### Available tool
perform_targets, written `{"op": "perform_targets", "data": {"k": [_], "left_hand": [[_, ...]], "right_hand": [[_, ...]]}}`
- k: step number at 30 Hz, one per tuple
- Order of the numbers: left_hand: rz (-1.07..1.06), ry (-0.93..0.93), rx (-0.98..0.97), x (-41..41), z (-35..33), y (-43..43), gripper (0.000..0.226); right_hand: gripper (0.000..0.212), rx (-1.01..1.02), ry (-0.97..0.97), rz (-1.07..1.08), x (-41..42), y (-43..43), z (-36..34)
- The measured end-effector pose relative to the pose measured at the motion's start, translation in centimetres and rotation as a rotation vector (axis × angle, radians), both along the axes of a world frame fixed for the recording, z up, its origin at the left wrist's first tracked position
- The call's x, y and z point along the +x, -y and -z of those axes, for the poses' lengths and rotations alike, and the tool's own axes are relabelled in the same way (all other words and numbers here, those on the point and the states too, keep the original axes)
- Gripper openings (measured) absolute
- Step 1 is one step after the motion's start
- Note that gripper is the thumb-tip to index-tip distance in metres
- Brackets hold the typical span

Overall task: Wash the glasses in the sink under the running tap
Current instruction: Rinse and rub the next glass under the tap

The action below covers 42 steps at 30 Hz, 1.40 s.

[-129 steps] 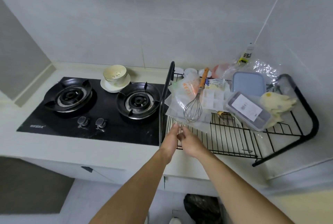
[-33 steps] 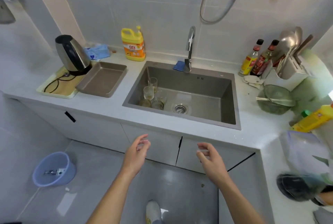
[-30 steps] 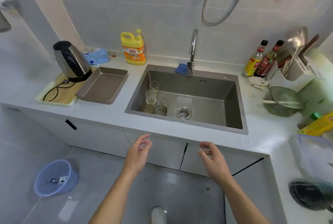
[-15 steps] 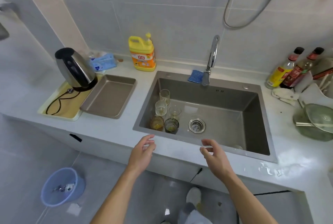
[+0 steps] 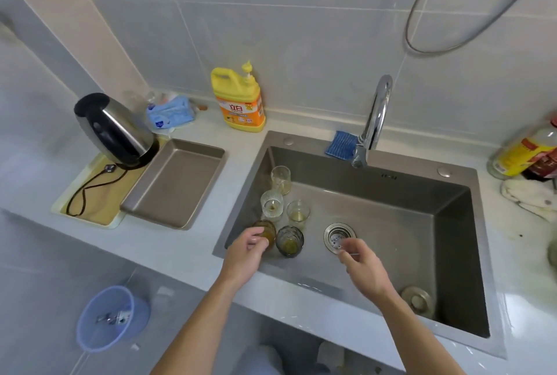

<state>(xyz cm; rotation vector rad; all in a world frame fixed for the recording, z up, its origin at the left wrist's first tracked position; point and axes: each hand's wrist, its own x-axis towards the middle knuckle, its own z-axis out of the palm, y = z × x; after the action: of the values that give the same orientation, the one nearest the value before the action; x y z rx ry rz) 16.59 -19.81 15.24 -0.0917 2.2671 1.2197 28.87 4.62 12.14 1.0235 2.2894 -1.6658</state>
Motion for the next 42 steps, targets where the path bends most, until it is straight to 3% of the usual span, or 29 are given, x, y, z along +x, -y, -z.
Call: {"op": "perform_targets", "data": {"k": [8, 15, 23, 27, 34, 42], "left_hand": [[0.121, 0.030, -0.118, -7.8, 2.9, -3.0, 0.026], [0.248, -0.067, -0.304, -16.7, 6.2, -7.7, 0.034], [0.406, 0.010, -0.514, -21.8, 11.4, -12.2, 0.043], [0.333, 0.046, -0.591, -22.1, 12.9, -13.4, 0.040], [0.188, 0.026, -0.497, -22.0, 13.0, -15.0, 0.029], [0.127, -0.110, -0.358, -18.4, 9.6, -16.3, 0.033]], "right_hand": [[0.026, -0.007, 0.172, -0.017, -3.8, -0.7, 1.8], [0.025, -0.012, 0.272, 0.070, -7.2, 0.2, 3.3], [0.017, -0.032, 0.271, 0.203, -10.1, 1.5, 5.6], [0.017, -0.036, 0.259, 0.241, -10.7, 1.5, 6.4], [0.022, -0.037, 0.248, 0.222, -10.5, -0.9, 6.5], [0.022, -0.012, 0.143, 0.223, -10.6, -5.4, 3.5]]}}
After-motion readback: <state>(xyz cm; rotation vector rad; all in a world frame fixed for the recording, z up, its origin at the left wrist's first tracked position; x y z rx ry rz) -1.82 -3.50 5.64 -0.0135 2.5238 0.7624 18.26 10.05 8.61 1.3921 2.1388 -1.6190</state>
